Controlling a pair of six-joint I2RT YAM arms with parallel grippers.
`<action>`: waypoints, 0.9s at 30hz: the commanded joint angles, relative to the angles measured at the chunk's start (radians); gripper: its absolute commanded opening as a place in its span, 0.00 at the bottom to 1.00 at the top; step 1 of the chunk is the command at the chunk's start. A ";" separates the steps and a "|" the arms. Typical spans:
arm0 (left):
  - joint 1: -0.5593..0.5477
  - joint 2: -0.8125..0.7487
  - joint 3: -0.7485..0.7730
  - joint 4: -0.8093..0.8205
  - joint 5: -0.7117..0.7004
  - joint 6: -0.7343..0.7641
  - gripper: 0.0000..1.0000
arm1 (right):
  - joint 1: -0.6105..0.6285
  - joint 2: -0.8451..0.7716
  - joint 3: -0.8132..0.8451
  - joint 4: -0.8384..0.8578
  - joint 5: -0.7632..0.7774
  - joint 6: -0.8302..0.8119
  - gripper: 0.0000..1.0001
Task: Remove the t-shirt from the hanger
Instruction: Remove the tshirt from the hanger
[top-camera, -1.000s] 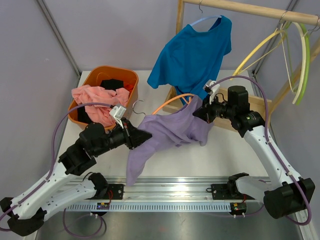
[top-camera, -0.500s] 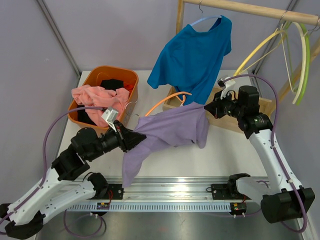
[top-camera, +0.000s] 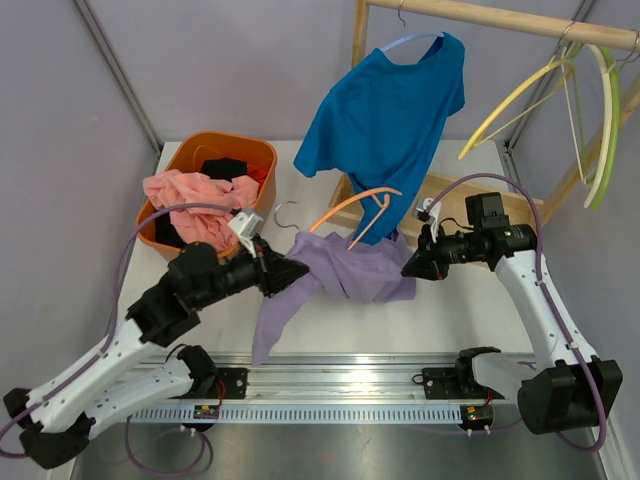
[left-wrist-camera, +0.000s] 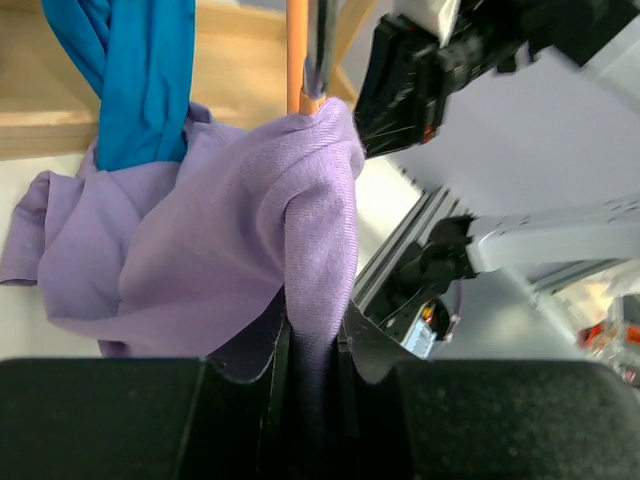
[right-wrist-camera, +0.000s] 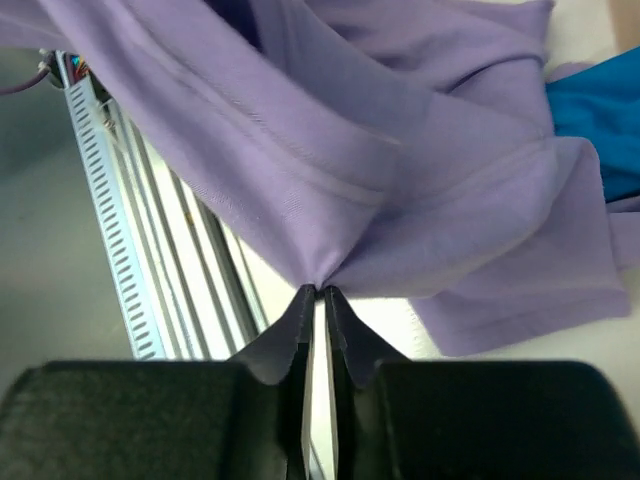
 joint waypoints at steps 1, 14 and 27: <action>0.006 0.139 0.057 0.132 0.087 0.095 0.00 | -0.004 -0.025 0.100 -0.185 -0.042 -0.184 0.21; 0.004 0.431 0.207 -0.024 0.445 0.569 0.00 | 0.063 -0.114 0.182 -0.313 -0.119 -0.358 0.71; 0.004 0.573 0.362 -0.277 0.548 0.856 0.00 | 0.113 -0.038 0.286 -0.323 -0.083 -0.394 0.66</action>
